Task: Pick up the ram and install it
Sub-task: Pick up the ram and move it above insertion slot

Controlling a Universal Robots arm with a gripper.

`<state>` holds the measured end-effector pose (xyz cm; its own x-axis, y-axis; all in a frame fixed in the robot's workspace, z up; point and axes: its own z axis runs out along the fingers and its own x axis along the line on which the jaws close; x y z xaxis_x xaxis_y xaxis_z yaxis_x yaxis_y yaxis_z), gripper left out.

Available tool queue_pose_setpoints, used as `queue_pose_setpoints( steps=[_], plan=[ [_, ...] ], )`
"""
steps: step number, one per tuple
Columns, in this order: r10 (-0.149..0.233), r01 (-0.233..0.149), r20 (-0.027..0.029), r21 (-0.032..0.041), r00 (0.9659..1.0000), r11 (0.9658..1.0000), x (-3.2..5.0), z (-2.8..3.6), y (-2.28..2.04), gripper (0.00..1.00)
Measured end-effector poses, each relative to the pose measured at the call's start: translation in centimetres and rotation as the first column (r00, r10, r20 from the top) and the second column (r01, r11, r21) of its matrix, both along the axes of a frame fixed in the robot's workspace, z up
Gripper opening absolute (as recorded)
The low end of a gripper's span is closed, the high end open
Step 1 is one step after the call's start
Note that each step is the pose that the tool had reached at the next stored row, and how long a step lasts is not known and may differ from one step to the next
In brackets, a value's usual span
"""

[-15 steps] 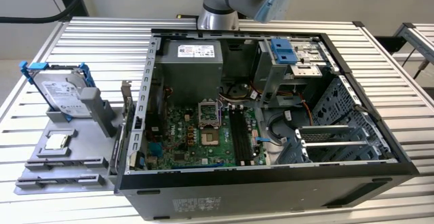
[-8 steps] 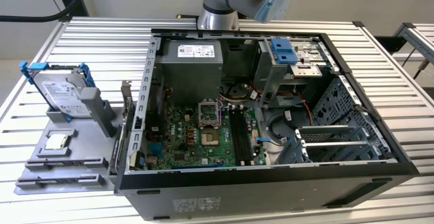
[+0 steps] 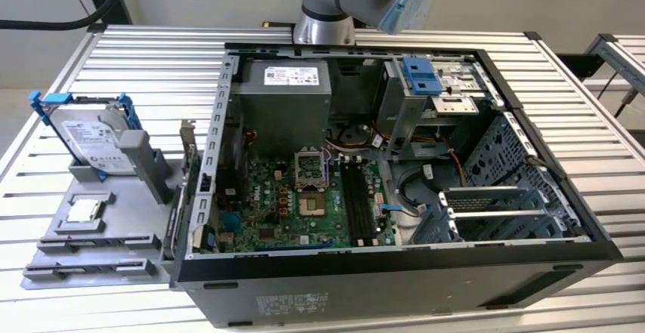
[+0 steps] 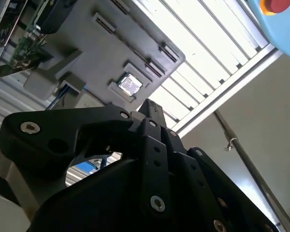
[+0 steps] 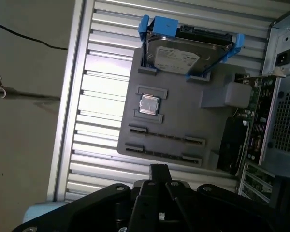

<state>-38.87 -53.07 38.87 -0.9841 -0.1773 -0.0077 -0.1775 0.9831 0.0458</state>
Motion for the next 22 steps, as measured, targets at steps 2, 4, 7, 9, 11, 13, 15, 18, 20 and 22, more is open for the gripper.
queue_pose_setpoints(
  steps=[2,4,7,9,11,13,15,18,20,22],
  plan=[
    [0.037,-0.037,0.0001,0.0,0.9993,0.9993,0.0,0.03,0.0,0.0],
    [0.072,-0.072,0.0001,-0.0001,0.9974,0.9974,0.0,0.05,0.0,0.0],
    [0.126,-0.126,0.0,-0.0003,0.992,0.992,0.0,0.08,0.0,0.0],
    [0.162,-0.162,0.0001,-0.0003,0.9867,0.9867,0.0,0.08,0.0,0.0],
    [0.199,-0.199,0.0,-0.0005,0.9801,0.9801,0.0,0.08,0.0,0.0],
    [0.231,-0.231,0.0,-0.0006,0.973,0.973,0.0,0.11,0.0,0.0],
    [0.255,-0.255,-0.0002,-0.0009,0.967,0.967,0.0,0.22,0.0,0.0],
    [0.288,-0.288,-0.0001,-0.0013,0.9576,0.9576,0.01,0.31,0.0,0.0],
    [0.298,-0.298,-0.0002,-0.0014,0.9544,0.9544,0.0,0.36,0.0,0.0],
    [0.299,-0.299,-0.0001,-0.0014,0.9543,0.9543,0.0,0.37,0.0,0.0]
  ],
)
